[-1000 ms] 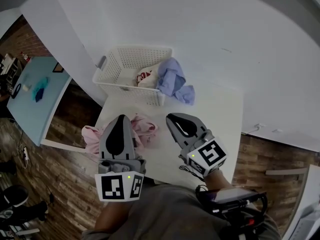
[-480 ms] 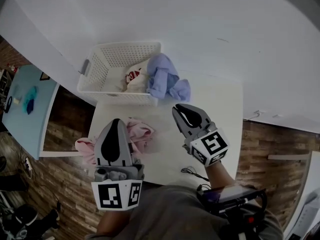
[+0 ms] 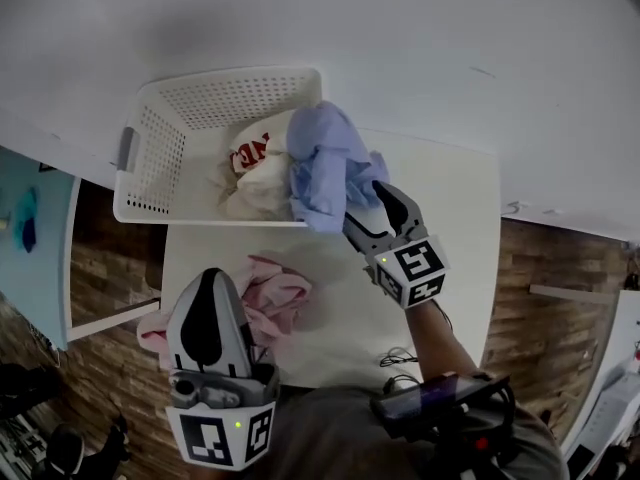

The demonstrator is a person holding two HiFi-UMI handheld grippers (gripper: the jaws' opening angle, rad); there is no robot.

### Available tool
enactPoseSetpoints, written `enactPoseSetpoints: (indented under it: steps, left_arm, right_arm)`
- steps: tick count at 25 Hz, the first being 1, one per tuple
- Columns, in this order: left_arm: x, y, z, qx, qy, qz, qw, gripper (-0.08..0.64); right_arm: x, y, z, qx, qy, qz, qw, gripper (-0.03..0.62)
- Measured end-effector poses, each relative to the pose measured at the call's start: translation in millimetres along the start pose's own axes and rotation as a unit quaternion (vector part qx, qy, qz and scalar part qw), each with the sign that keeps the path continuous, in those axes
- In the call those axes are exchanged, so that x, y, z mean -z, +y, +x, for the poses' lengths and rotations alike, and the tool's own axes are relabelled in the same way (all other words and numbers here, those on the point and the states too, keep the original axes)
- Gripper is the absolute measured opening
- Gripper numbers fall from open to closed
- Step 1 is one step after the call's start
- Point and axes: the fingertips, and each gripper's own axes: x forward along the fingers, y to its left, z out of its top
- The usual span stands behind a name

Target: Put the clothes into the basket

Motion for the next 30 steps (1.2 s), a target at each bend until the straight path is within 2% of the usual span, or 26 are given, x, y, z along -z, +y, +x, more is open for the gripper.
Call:
enactPoseSetpoints:
  steps: [4, 7, 8, 9, 11, 12, 13, 14, 19, 22, 30]
  left_arm:
    - [7, 22, 3, -0.001, 0.009, -0.006, 0.9999, 0.008]
    - [15, 35, 1, -0.006, 0.012, -0.01, 0.9999, 0.008]
    - [17, 38, 0, -0.007, 0.012, -0.012, 0.9998, 0.008]
    - [17, 40, -1, -0.007, 0.012, -0.014, 0.9998, 0.008]
    - [17, 42, -4, -0.007, 0.01, -0.018, 0.9998, 0.008]
    - [16, 43, -5, -0.007, 0.01, -0.019, 0.9997, 0.008]
    - [16, 43, -7, -0.006, 0.009, -0.021, 0.9997, 0.008]
    - [15, 44, -8, -0.006, 0.008, -0.023, 0.9997, 0.008]
    - [11, 48, -14, -0.003, 0.003, -0.031, 0.9995, 0.008]
    - [4, 49, -14, 0.01, 0.002, -0.035, 0.9993, 0.008]
    - [-22, 76, -8, 0.033, -0.023, -0.059, 0.9974, 0.008]
  right_arm:
    - [25, -17, 43, 0.031, 0.023, -0.007, 0.999, 0.367]
    - [32, -31, 62, 0.055, 0.024, -0.006, 0.998, 0.363]
    - [32, -35, 66, 0.062, 0.021, -0.006, 0.998, 0.342]
    - [31, -38, 68, 0.069, 0.018, -0.005, 0.997, 0.299]
    - [29, -46, 69, 0.08, 0.014, -0.003, 0.997, 0.127]
    - [27, -51, 68, 0.084, 0.012, 0.0, 0.996, 0.065]
    - [23, -55, 66, 0.087, 0.008, 0.003, 0.996, 0.026]
    - [17, -58, 62, 0.09, 0.002, 0.006, 0.996, 0.013]
    - [-44, -66, 30, 0.102, -0.051, 0.022, 0.993, 0.012]
    - [-95, -65, 5, 0.11, -0.083, 0.009, 0.99, 0.011]
    - [-227, 9, -15, 0.071, -0.154, -0.061, 0.984, 0.011]
